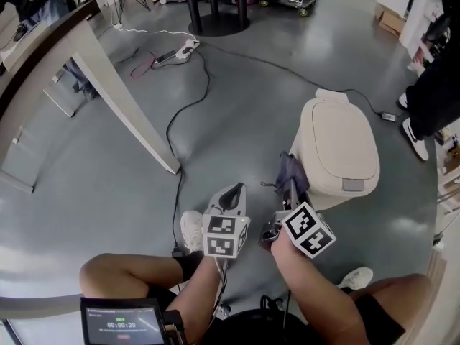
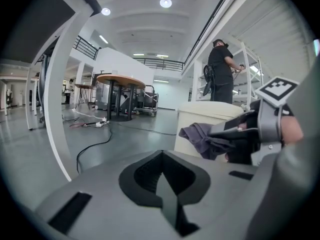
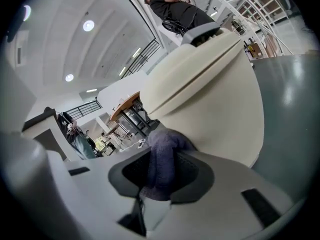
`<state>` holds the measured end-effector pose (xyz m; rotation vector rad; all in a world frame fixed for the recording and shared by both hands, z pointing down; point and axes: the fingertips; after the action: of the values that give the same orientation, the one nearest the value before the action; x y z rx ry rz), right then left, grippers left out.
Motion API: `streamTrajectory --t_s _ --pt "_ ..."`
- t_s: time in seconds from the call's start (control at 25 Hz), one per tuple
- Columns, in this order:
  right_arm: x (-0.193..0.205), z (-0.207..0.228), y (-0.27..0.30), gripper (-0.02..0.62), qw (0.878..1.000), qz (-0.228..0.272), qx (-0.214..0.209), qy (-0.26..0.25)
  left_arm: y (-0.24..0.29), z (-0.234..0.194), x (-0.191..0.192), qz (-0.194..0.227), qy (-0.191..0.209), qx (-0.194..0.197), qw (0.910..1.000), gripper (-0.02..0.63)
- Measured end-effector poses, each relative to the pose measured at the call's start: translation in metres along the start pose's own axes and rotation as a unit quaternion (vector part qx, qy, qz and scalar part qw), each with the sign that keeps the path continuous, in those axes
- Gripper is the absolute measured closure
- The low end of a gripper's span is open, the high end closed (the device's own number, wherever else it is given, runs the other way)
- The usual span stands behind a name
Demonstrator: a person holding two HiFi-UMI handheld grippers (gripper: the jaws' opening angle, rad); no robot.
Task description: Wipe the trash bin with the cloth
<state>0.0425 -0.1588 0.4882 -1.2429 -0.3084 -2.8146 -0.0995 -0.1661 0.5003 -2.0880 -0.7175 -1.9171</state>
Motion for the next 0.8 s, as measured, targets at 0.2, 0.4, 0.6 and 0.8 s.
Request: streamTrajectory --t_s 0.2,0.4,0.6,0.8 --pt "0.016 0.021 0.004 0.502 0.999 -0.016 0.017 -0.029 0.002 -0.006 0.006 -0.008 -0.006 -0.006 0.9999 0.606" --pt "0.028 0.036 0.004 0.502 0.998 -0.024 0.025 -0.056 0.004 0.003 0.012 -0.019 0.0 0.003 0.9998 0.606" --pt "0.046 0.051 0.01 0.502 0.996 -0.03 0.032 -0.079 0.012 0.001 0.018 -0.019 0.003 -0.001 0.9998 0.606" --pt "0.064 0.068 0.013 0.502 0.995 -0.033 0.039 -0.086 0.019 0.0 0.024 -0.029 -0.001 0.009 0.9995 0.606"
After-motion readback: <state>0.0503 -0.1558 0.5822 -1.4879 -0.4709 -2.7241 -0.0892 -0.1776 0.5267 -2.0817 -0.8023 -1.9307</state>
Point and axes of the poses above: the fingertips, and each gripper's own axes: y forward along the fingers, z to its right, x out of its underside, and after that the axes turned 13 degrees about z, right-handed
